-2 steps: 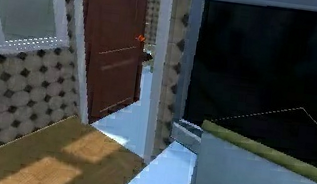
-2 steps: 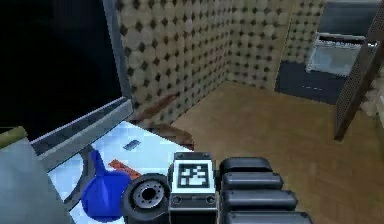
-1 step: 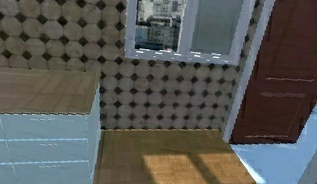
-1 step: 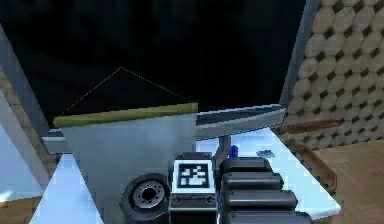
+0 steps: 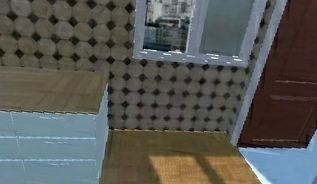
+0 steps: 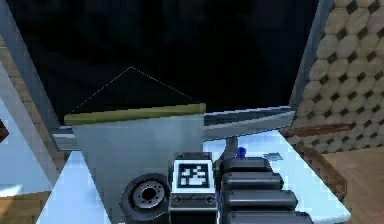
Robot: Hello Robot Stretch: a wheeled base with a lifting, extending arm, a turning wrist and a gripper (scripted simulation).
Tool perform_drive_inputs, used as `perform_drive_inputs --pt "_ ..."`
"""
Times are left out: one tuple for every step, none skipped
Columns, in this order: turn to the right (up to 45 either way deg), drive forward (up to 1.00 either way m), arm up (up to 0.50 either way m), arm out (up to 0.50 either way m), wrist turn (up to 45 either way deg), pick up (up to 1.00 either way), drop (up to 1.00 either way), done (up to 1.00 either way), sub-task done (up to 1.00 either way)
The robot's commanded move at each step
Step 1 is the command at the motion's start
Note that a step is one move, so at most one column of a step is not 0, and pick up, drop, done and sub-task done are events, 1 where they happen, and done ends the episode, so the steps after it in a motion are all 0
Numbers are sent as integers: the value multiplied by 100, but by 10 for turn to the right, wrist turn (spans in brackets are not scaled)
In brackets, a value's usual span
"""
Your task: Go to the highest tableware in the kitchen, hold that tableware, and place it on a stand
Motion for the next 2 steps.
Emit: perform_drive_inputs --pt "0 0 0 44 0 0 0 0 0" --pt "0 0 0 0 450 0 0 0 0"
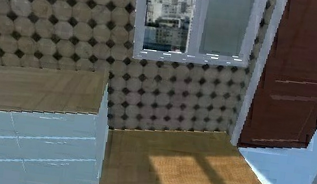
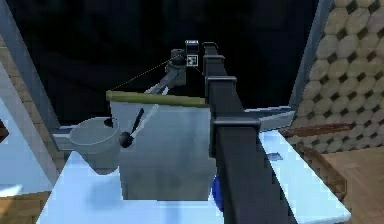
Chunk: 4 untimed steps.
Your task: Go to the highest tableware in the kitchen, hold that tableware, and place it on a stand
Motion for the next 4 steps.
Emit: perform_drive_inputs --pt "0 0 0 0 450 0 0 0 0" --pt "0 0 0 0 0 0 100 0 0" --pt "0 0 0 -10 0 0 0 0 0" --pt "0 0 0 -34 0 0 0 0 0"
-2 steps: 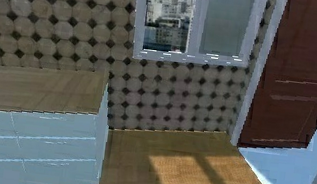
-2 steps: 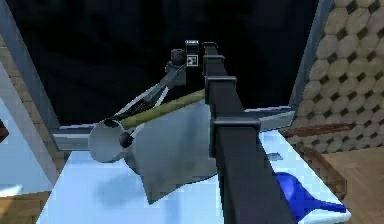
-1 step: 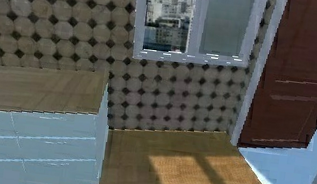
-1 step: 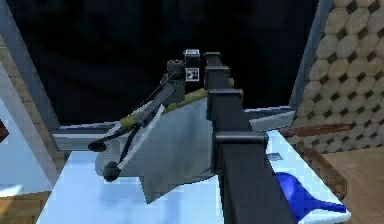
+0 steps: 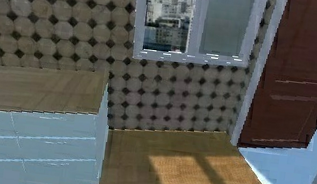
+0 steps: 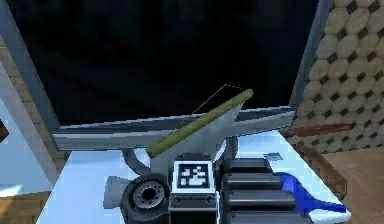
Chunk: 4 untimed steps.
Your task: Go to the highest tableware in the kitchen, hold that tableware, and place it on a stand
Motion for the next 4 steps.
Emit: perform_drive_inputs --pt "-120 0 0 0 0 0 0 0 0" --pt "-30 0 0 0 0 0 0 0 0" --pt "450 0 0 0 0 0 0 0 0" --pt "120 0 0 0 0 0 0 0 0"
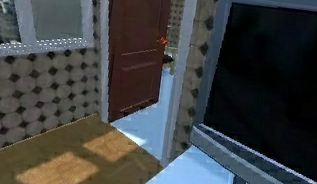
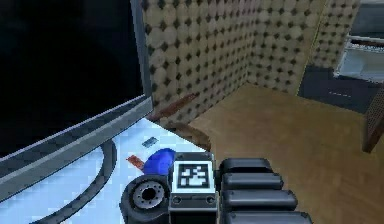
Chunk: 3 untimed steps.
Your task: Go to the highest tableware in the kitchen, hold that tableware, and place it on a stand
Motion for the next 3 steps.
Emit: perform_drive_inputs --pt "0 15 0 0 0 0 0 0 0" --pt "-360 0 0 0 0 0 0 0 0" --pt "-90 0 0 0 0 0 0 0 0"
